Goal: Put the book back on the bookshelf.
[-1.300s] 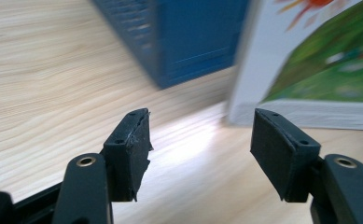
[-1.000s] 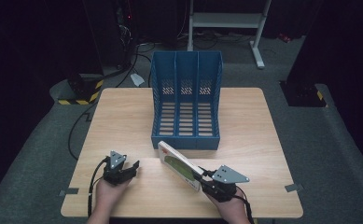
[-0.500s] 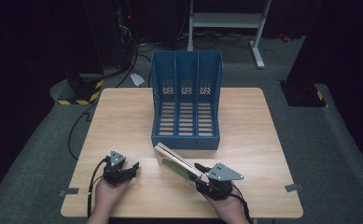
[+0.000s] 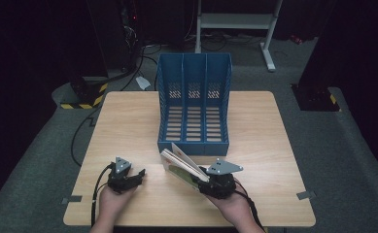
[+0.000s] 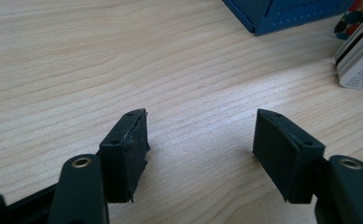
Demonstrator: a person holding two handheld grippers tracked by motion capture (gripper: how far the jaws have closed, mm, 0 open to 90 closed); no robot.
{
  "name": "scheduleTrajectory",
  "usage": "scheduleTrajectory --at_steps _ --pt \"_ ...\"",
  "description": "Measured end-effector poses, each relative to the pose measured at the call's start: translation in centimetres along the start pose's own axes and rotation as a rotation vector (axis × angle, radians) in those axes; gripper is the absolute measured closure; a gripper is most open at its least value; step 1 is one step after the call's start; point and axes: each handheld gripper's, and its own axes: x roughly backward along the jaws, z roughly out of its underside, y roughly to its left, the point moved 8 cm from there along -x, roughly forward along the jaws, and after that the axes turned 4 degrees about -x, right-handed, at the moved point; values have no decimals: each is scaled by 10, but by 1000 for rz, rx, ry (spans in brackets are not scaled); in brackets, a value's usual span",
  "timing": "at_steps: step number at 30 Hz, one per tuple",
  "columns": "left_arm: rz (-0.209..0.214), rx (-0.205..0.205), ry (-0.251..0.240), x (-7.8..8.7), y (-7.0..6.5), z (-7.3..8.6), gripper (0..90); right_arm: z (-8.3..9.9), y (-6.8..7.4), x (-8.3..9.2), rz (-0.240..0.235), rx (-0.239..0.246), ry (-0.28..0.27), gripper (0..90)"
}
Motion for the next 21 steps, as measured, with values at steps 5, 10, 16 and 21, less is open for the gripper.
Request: scheduleTrajectory --at_steps 5,10,16,21 --pt "3 2 1 0 0 0 353 -4 3 0 3 17 27 585" --pt "8 2 1 0 0 0 351 -4 2 -2 10 -10 48 620" --pt "20 2 9 -2 1 -1 356 -2 4 -2 35 -12 61 665" --pt "21 0 7 -2 -1 -1 356 -2 5 -3 57 -5 64 690"
